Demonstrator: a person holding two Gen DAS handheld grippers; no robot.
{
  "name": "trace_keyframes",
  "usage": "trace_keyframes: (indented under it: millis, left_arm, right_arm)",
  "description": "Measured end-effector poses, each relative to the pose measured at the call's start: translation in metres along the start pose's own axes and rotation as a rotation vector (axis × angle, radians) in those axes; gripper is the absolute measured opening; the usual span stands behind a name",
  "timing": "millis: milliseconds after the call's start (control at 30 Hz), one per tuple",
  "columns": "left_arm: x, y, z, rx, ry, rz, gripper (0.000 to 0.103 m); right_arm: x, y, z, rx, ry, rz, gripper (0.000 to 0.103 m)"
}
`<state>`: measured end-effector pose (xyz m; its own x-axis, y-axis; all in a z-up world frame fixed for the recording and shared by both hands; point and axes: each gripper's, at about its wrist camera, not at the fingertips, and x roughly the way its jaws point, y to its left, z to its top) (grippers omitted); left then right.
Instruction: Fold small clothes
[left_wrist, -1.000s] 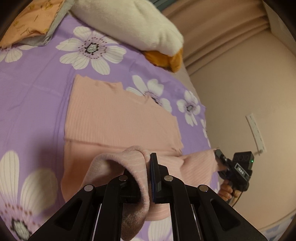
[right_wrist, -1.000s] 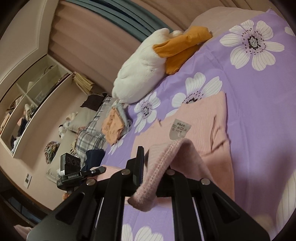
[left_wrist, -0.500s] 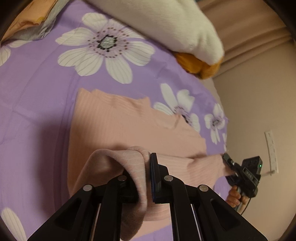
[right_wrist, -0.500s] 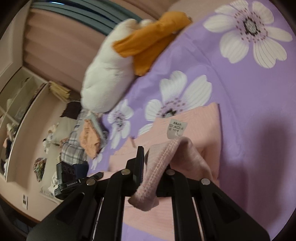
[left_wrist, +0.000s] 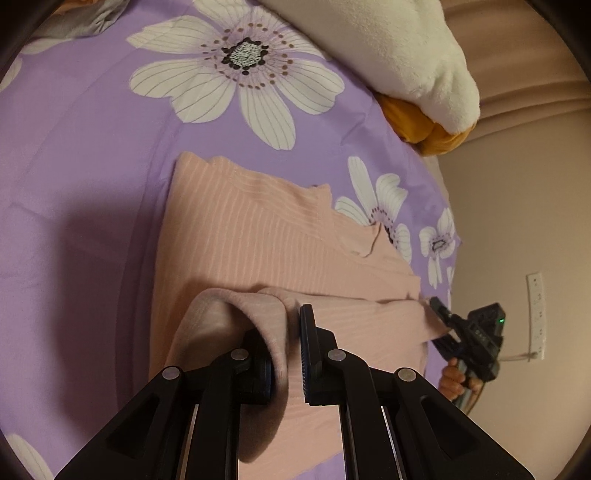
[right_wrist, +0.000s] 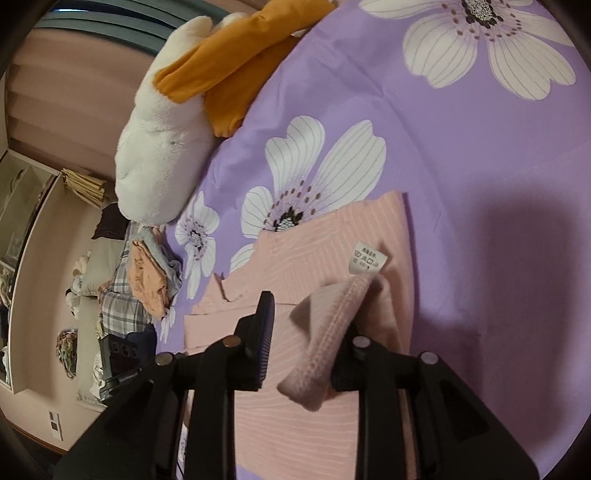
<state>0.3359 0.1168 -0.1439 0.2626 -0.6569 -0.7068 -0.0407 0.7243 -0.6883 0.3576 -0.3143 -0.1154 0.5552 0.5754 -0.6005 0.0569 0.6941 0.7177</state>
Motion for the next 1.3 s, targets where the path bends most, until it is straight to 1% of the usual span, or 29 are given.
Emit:
trace_keyframes:
  millis: [33,100,167,200,267,300,333,400,433,500,567,600,667,700,733,767,800,833,867,900,933,1000,1067,1133,1200,1233,1300]
  left_arm:
    - [-0.001,0.000,0.001,0.003,-0.004,-0.007,0.005]
    - [-0.002,-0.001,0.003,0.002,-0.015,0.007,0.005]
    - [-0.003,0.001,0.005,-0.023,-0.029,-0.025,0.005]
    - [-0.004,0.002,0.007,-0.033,-0.039,-0.039,0.005]
    - [-0.005,0.005,0.009,-0.047,-0.054,-0.025,0.005]
    - [-0.003,0.009,0.011,-0.071,-0.050,-0.024,0.005]
    - [-0.002,0.011,0.013,-0.088,-0.048,-0.027,0.005]
    - [-0.002,0.019,0.017,-0.133,-0.055,-0.025,0.005]
    - [-0.002,0.028,0.020,-0.203,-0.063,-0.044,0.005]
    - [-0.002,0.039,0.026,-0.283,-0.073,-0.079,0.005]
    - [-0.003,0.039,0.030,-0.290,-0.087,-0.062,0.005]
    - [-0.004,0.039,0.032,-0.301,-0.094,-0.061,0.005]
    - [-0.004,0.045,0.037,-0.366,-0.104,-0.068,0.006]
    - [-0.005,0.049,0.039,-0.399,-0.112,-0.069,0.014]
    - [-0.006,0.051,0.041,-0.418,-0.129,-0.074,0.030]
    - [-0.009,0.053,0.043,-0.433,-0.148,-0.085,0.037]
    - [-0.012,0.055,0.044,-0.446,-0.171,-0.098,0.045]
    - [-0.018,0.057,0.046,-0.457,-0.200,-0.107,0.047]
    - [-0.023,0.057,0.047,-0.448,-0.219,-0.102,0.047]
    - [-0.026,0.055,0.048,-0.430,-0.228,-0.080,0.047]
    - [-0.029,0.053,0.048,-0.411,-0.229,-0.053,0.047]
    - [-0.032,0.052,0.043,-0.379,-0.221,-0.033,0.047]
    - [-0.035,0.048,0.036,-0.341,-0.216,-0.007,0.047]
    - [-0.040,0.044,0.026,-0.273,-0.210,0.044,0.047]
    - [-0.046,0.038,0.015,-0.206,-0.206,0.076,0.047]
    - [-0.049,0.034,0.006,-0.154,-0.199,0.110,0.047]
    - [-0.051,0.031,-0.006,-0.094,-0.195,0.145,0.047]
  right_arm:
    - [0.001,-0.001,0.000,0.001,0.005,-0.004,0.025]
    - [0.004,-0.002,0.001,0.008,0.010,-0.004,0.025]
    - [0.004,-0.001,0.002,0.013,0.004,-0.002,0.025]
    - [0.005,-0.001,0.003,0.015,0.004,-0.005,0.023]
    - [0.007,0.000,0.004,0.013,0.013,-0.028,0.020]
    - [0.007,0.000,0.004,0.015,0.015,-0.037,0.017]
    - [0.008,-0.002,0.006,0.026,0.018,-0.041,0.017]
    - [0.009,-0.007,0.010,0.062,0.017,-0.028,0.016]
    - [0.009,-0.010,0.012,0.081,0.016,-0.023,0.016]
    - [0.010,-0.018,0.016,0.150,0.006,-0.007,0.016]
    - [0.011,-0.029,0.021,0.240,-0.009,-0.001,0.019]
    - [0.010,-0.031,0.023,0.264,-0.014,0.010,0.020]
    - [0.008,-0.037,0.029,0.315,-0.040,0.038,0.034]
    - [0.005,-0.039,0.032,0.341,-0.060,0.056,0.053]
    - [0.003,-0.040,0.034,0.356,-0.076,0.083,0.063]
    - [0.000,-0.039,0.037,0.362,-0.091,0.103,0.064]
    - [-0.004,-0.035,0.041,0.350,-0.107,0.098,0.064]
    - [-0.008,-0.031,0.043,0.324,-0.121,0.079,0.064]
    - [-0.012,-0.027,0.045,0.294,-0.132,0.064,0.064]
    - [-0.013,-0.024,0.045,0.277,-0.134,0.058,0.064]
    - [-0.017,-0.020,0.044,0.254,-0.130,0.052,0.064]
    - [-0.020,-0.017,0.040,0.215,-0.129,0.046,0.064]
    - [-0.027,-0.011,0.031,0.141,-0.119,0.015,0.064]
    - [-0.026,-0.004,0.023,0.082,-0.102,-0.017,0.064]
    - [-0.035,-0.001,0.006,-0.004,-0.082,-0.054,0.064]
    - [-0.038,0.001,-0.001,-0.038,-0.075,-0.066,0.064]
    - [-0.047,0.002,-0.017,-0.104,-0.061,-0.111,0.064]
